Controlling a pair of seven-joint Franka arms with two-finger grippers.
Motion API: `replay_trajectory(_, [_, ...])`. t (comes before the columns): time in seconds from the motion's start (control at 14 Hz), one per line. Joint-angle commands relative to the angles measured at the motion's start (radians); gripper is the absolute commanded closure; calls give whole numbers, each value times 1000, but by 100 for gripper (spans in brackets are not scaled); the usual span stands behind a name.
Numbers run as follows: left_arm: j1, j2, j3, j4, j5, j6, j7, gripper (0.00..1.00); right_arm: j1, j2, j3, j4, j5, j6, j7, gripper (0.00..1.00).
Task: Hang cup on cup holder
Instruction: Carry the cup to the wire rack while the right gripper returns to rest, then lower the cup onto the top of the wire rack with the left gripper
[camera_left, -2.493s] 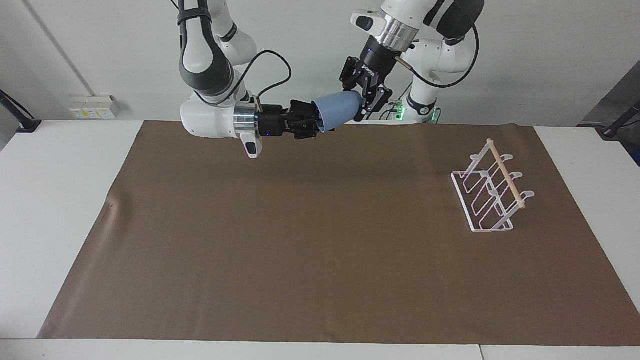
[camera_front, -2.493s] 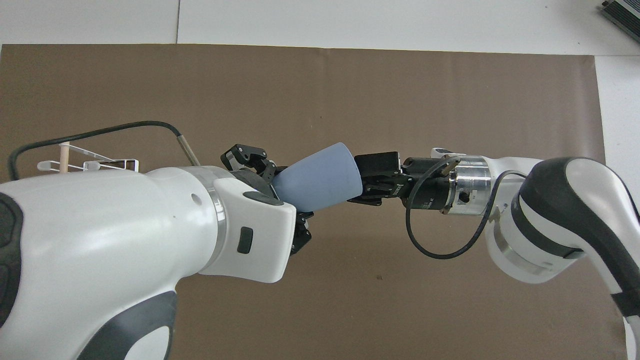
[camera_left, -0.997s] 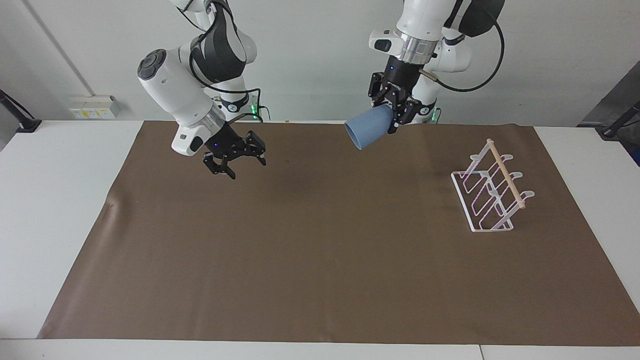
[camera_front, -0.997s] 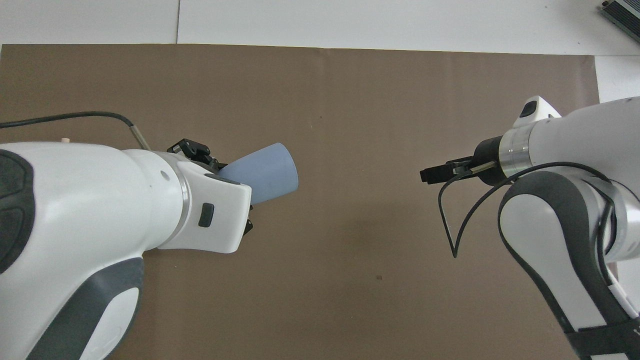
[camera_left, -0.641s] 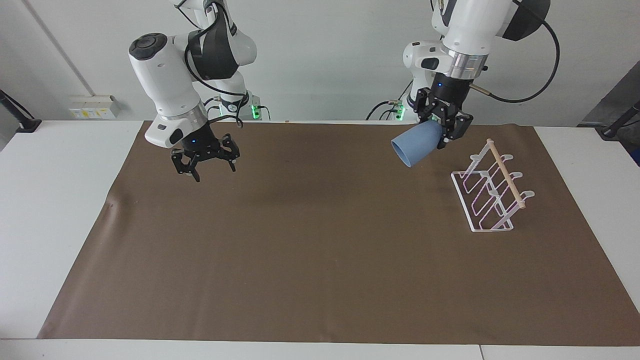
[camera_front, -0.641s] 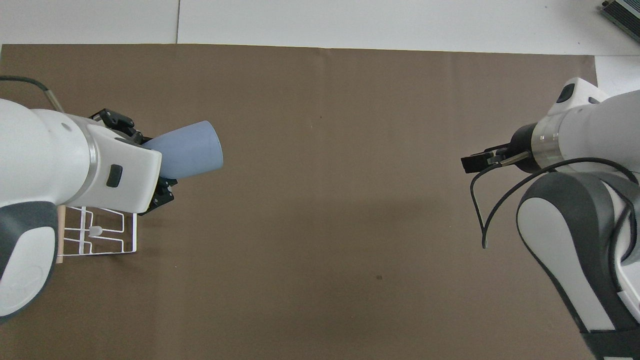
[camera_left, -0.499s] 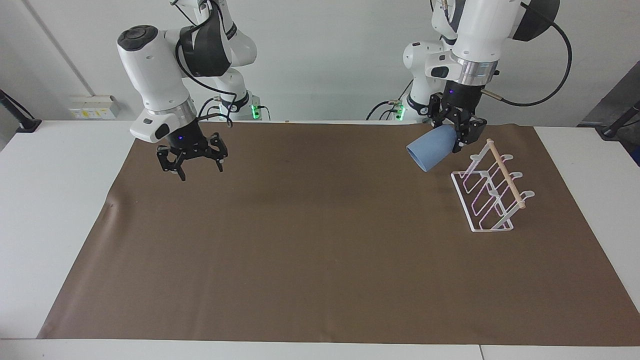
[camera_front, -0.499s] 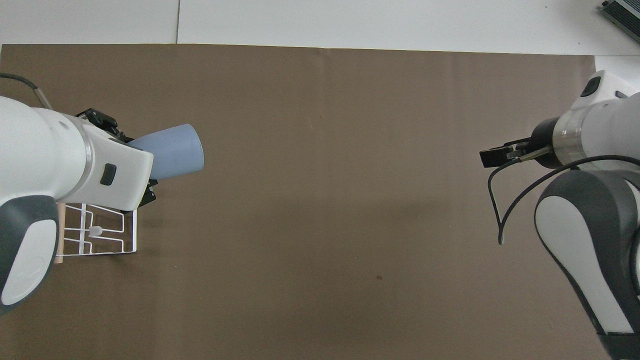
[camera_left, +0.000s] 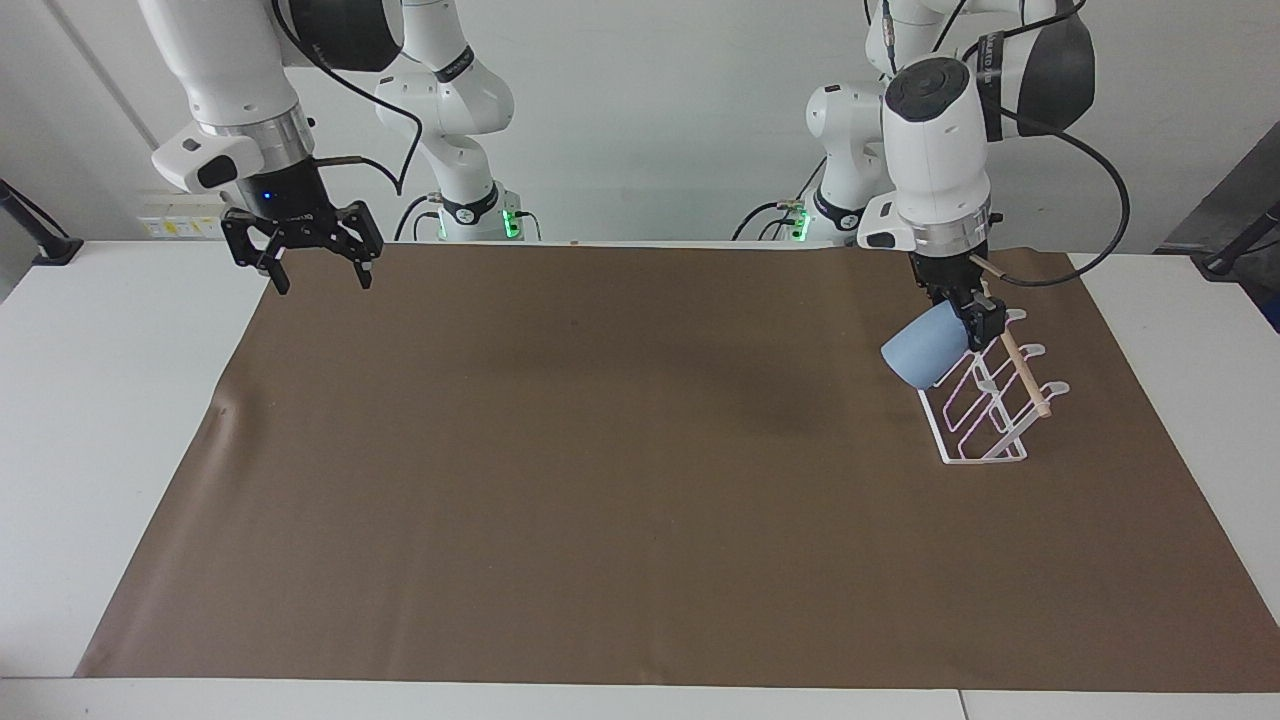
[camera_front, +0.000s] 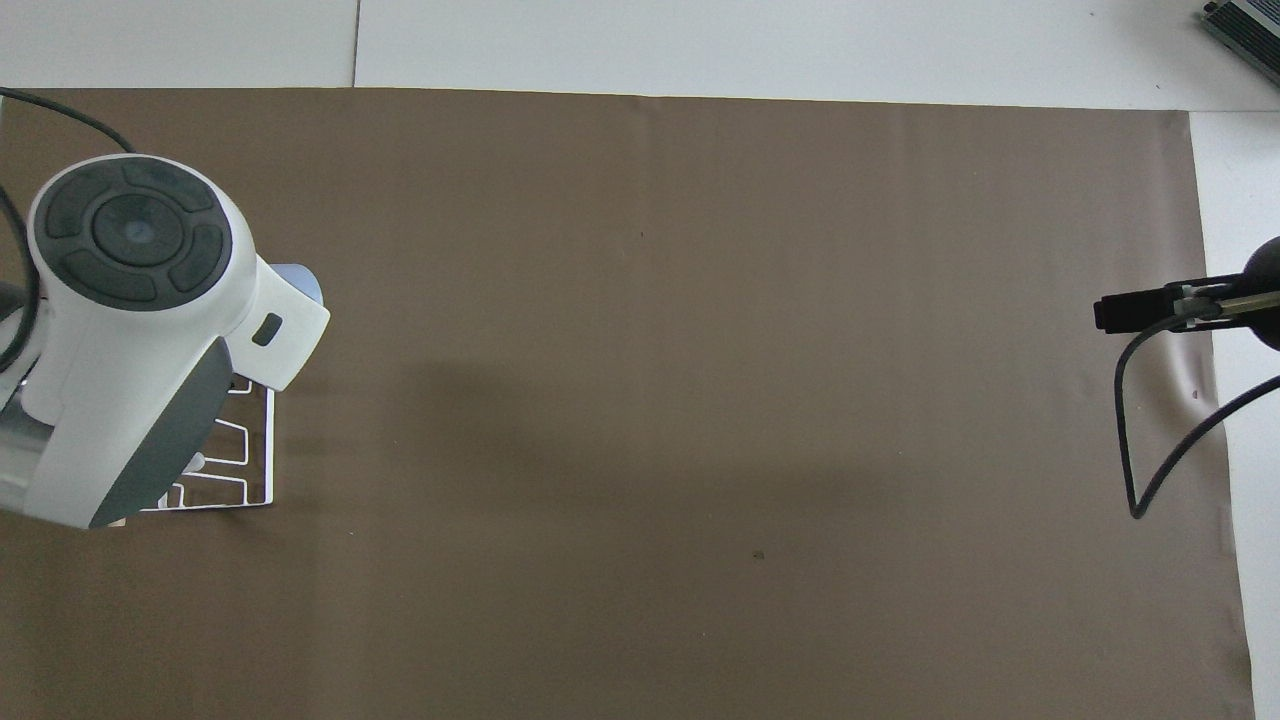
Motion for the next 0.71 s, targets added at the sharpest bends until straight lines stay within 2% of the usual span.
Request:
replay_trajectory(0.0, [-5,41,2,24,97,-39,111,100,-6,22,12,54,-15,-67,120,0])
replay_trajectory(0.14, [0,69,0,24,196,-29,154,100,-30,12,6,33,8,-89,128,0])
replay_trajectory(0.28, [0,68,2,-2,276,-7,165,100,-37,-20,6,-25,32,-87,126,0])
replay_trajectory(0.36, [0,60,0,-19,322,-4,191,100,-40,-21,8,-16,32,-87,125,0])
replay_trajectory(0.64, [17,22,2,-115,327,57,219,100,-44,-37,6,-29,17,-93,120,0])
